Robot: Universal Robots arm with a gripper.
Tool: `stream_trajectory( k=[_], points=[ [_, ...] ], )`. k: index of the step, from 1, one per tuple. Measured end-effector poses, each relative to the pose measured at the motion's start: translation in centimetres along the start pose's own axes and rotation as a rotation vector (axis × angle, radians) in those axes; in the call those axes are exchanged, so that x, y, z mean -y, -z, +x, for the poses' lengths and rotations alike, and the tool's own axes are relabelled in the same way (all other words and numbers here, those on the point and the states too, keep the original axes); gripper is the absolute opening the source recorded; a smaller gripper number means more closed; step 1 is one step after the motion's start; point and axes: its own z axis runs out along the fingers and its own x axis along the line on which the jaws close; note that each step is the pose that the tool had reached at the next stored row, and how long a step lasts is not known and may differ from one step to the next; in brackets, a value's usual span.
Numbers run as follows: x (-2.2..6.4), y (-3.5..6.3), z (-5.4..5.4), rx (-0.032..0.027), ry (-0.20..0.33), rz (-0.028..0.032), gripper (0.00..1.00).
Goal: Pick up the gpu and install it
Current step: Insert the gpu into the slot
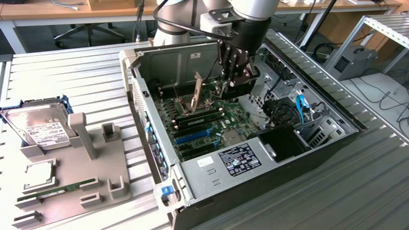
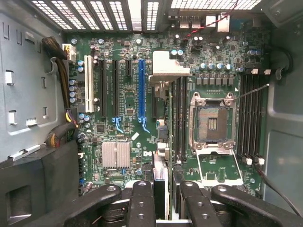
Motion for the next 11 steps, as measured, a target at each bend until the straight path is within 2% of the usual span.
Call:
stream_trajectory(
  k=[11],
  points=[
    [0.00,-0.08,0.24,0.0000,0.000,0.0000,0.26]
  ],
)
